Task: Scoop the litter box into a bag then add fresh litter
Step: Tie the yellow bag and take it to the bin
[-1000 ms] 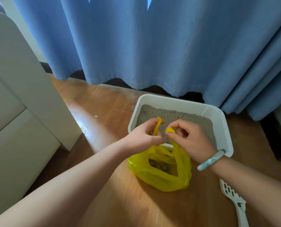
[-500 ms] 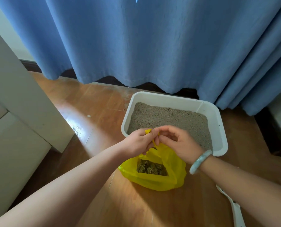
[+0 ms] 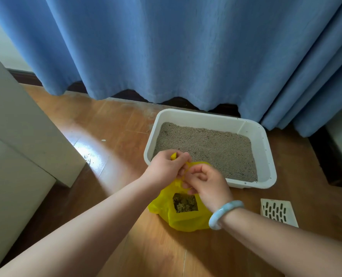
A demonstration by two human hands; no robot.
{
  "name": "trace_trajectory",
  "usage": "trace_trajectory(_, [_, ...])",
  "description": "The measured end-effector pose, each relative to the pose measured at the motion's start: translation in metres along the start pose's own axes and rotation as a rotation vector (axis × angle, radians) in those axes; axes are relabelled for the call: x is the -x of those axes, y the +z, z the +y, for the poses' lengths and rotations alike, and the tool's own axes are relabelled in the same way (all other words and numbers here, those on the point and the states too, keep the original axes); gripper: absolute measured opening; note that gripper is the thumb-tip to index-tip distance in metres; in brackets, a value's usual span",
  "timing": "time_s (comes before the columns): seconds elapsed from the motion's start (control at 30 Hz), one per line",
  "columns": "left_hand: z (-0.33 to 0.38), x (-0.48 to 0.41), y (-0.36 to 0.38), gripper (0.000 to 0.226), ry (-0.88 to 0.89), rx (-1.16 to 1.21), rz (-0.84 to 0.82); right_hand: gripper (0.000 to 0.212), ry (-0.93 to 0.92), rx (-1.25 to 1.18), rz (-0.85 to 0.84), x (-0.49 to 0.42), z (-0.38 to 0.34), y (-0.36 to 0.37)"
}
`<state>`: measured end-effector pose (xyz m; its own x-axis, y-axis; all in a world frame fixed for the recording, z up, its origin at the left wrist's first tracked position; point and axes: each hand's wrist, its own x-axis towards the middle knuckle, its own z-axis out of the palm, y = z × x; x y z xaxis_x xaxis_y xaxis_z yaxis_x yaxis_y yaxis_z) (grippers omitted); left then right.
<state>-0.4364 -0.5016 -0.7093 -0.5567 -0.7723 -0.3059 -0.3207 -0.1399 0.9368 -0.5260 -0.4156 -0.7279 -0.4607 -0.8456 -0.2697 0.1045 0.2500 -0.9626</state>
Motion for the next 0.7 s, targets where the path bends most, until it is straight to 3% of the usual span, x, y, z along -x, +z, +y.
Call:
trace_trajectory(0.2, [-0.003,0.007,-0.01,0.003,0.15,-0.262,-0.076,0.025,-0.445,0.629,0.194,-0.019,0.01,-0.016])
trace_trajectory(0.27, [-0.003,0.007,-0.013,0.01,0.19,-0.347,-0.1,0.035,-0.536,0.755,0.126,-0.026,0.007,-0.022])
trace_trajectory(0.33, [-0.003,0.007,-0.016,0.016,0.243,-0.393,-0.14,0.03,-0.441,0.657,-0.121,-0.028,0.0,-0.027])
trace_trajectory(0.4, [-0.005,0.008,-0.018,0.017,0.301,-0.387,-0.142,0.03,-0.339,0.557,-0.263,-0.029,-0.003,-0.029])
trace_trajectory(0.5, [-0.011,0.008,-0.017,0.01,0.385,-0.496,-0.002,0.036,-0.193,0.32,-0.252,-0.029,-0.002,-0.024])
trace_trajectory(0.7, [-0.023,0.003,-0.019,0.031,0.473,-0.788,0.309,0.028,0.044,-0.158,-0.083,-0.031,-0.007,-0.019])
